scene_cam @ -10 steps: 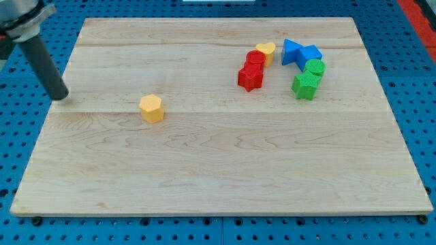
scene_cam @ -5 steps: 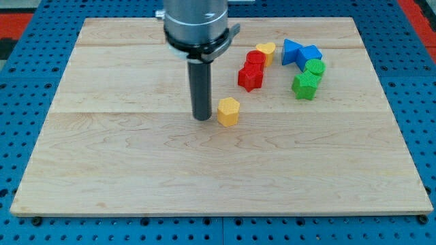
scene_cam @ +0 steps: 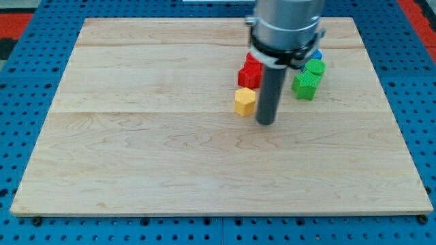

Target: Place the yellow hexagon in between red star and green star

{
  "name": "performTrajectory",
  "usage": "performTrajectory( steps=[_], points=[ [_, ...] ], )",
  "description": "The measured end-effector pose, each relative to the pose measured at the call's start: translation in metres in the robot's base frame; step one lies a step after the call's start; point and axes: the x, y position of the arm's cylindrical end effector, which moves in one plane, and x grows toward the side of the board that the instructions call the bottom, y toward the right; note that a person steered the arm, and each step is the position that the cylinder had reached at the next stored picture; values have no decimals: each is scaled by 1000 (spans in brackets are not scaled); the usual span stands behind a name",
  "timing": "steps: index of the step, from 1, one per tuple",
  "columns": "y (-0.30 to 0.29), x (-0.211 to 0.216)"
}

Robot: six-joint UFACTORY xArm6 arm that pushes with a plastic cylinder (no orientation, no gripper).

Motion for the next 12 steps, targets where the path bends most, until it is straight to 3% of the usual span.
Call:
performTrajectory(
  steps=[1,2,4,6,7,10,11,12],
  points=[
    [-58,1],
    [-57,-11],
    [12,-32],
    [-69,-35],
    [-64,-47],
    [40,-48],
    [28,-48],
    [-39,-48]
  ],
)
